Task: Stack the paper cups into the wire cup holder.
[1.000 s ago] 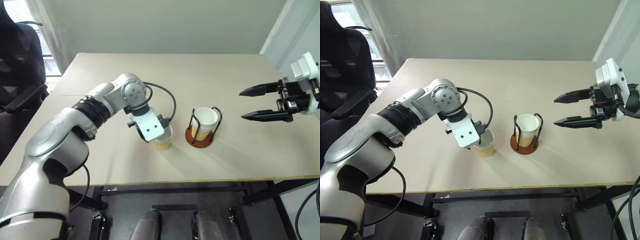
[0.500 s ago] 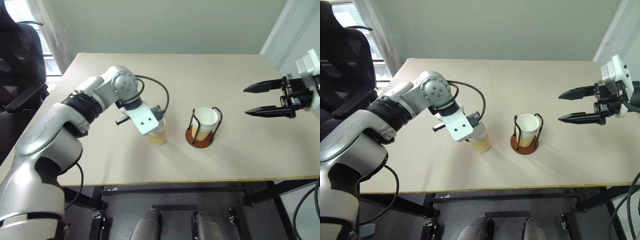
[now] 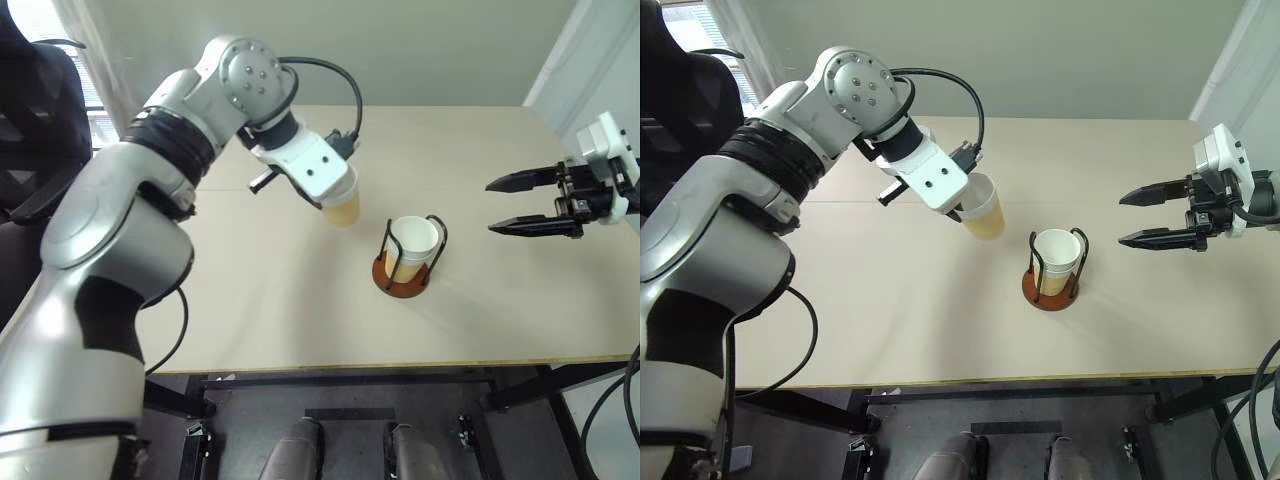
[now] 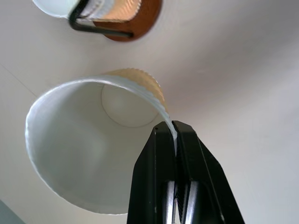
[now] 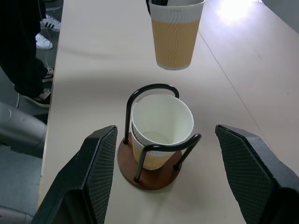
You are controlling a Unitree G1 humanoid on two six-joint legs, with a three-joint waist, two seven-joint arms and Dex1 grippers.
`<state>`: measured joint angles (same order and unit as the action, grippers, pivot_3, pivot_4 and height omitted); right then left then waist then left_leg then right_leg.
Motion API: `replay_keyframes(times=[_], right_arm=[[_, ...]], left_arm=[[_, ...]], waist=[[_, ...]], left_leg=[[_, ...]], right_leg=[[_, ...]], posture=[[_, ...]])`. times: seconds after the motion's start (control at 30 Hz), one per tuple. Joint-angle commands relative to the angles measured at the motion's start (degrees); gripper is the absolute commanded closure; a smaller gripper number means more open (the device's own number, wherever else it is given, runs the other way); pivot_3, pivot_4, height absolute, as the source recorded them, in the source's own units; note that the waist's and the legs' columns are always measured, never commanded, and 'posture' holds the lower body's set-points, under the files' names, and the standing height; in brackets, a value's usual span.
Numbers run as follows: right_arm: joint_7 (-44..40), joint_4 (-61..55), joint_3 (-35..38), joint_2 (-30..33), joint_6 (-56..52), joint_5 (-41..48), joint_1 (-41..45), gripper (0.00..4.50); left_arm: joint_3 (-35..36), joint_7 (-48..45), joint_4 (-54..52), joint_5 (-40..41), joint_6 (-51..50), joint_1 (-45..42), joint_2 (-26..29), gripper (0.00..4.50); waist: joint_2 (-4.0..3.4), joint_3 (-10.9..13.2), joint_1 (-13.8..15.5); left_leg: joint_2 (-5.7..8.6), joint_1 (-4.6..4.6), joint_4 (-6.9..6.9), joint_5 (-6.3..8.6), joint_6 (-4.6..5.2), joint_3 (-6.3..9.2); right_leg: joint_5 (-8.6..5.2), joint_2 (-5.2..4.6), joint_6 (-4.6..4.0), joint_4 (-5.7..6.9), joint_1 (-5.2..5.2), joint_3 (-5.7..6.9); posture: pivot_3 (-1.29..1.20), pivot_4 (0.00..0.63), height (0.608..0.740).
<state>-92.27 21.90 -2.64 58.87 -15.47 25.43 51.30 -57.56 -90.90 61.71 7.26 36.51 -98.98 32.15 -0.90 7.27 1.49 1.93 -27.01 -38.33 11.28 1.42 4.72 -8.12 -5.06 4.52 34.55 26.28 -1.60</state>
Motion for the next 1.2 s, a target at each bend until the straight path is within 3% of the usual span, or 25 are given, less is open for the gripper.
replay_keyframes(times=[0.03,0.63,1.2], right_arm=[[-0.2,0.1,1.3,1.9,2.7,0.7,0.8,1.12],[-0.2,-1.8,3.6,5.6,1.3,1.7,-2.6,1.12],[-0.2,-3.2,5.7,5.9,0.3,0.9,-4.0,1.12]], left_arm=[[2.4,-1.6,0.3,2.2,-1.9,-4.0,-1.1,4.46],[7.0,-1.6,2.8,2.1,-4.8,-7.6,-10.3,4.46],[6.9,-1.6,2.2,1.1,-4.3,-5.4,-13.4,4.46]], waist=[[0.00,0.0,0.0],[0.03,0.0,0.3],[0.03,0.0,0.3]], left_leg=[[0.00,-0.02,0.01,0.00,0.00,0.00],[0.01,0.01,-0.11,0.13,0.17,-0.21],[0.02,0.06,-0.34,0.17,0.27,-0.24]], right_leg=[[0.00,0.00,0.01,-0.01,0.02,0.00],[-0.09,-0.09,0.26,0.01,-0.04,-0.07],[-0.07,-0.09,0.34,0.05,-0.17,-0.10]], posture=[[0.00,0.150,0.740],[0.00,0.150,0.740],[0.00,0.150,0.740]])
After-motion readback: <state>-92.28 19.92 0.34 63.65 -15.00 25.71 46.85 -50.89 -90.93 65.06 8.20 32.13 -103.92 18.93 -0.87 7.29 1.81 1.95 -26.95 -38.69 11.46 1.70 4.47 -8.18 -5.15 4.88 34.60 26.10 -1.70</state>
